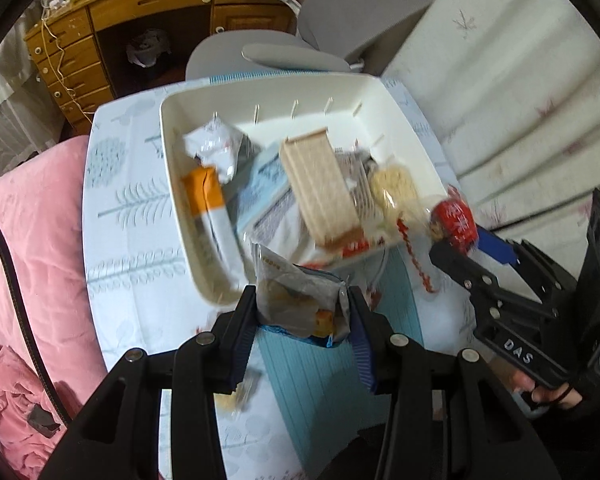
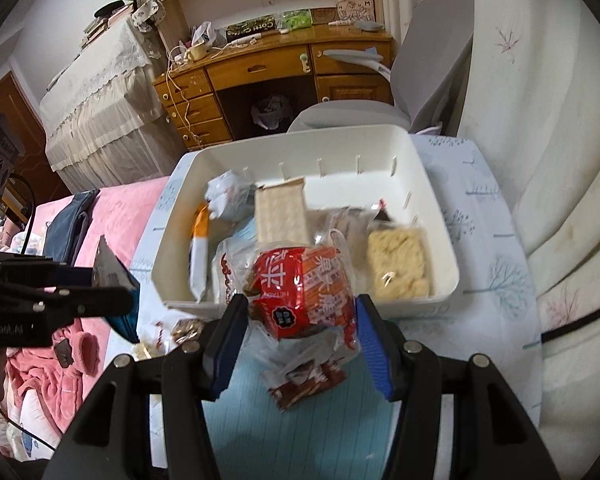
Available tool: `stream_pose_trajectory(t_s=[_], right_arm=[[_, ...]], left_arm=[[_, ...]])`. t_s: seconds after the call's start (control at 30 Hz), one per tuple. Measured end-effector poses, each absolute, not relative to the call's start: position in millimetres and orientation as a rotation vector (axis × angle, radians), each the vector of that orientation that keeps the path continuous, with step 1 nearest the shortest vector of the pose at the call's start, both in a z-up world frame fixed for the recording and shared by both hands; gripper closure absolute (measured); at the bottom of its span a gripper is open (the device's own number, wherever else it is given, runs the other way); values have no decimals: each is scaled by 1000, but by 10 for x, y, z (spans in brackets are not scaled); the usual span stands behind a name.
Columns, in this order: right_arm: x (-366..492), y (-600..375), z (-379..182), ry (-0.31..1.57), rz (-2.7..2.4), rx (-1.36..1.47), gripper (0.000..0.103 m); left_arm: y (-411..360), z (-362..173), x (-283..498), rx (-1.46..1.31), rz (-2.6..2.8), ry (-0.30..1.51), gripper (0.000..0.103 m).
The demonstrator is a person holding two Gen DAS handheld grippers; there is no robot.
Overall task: Organize snacks
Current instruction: 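Carry both packets into the white tray and open both grippers, then withdraw both grippers from the tray toward the brown chocolate packet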
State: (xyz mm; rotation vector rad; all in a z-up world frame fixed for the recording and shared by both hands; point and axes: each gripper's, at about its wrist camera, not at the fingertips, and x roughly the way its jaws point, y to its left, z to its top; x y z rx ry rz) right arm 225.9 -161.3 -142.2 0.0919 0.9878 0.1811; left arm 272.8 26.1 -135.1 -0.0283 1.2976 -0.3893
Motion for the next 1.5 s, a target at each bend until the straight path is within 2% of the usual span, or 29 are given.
stream_pose_trajectory(t_s=[0.43,0.5,0.7,0.8,1.0,1.5], right_arm=[[2592,-2098,-1520,944,185,131,48],[2631,-2136,-1541,945,185,142,47],[2733,-2203,-1680,1007,201,178,43],[2746,-2230,-1702,1016,204,197,42],[2709,-2239,-1699,1022,196,232,30],[2358,-2125,-1735,1080,81,401,30]], left_arm=[[-7,-1420,3166,-129,-279,1211,58],[0,-1445,3203,-159,-258,1203,43],[43,-1498,3215,-189,-225,1216,29],[93,-1510,3195,-197,-201,1228,28],[249,-1470,3086,-219,-177,1224,28],[768,-1393,2627,-211,-176,1230,28]])
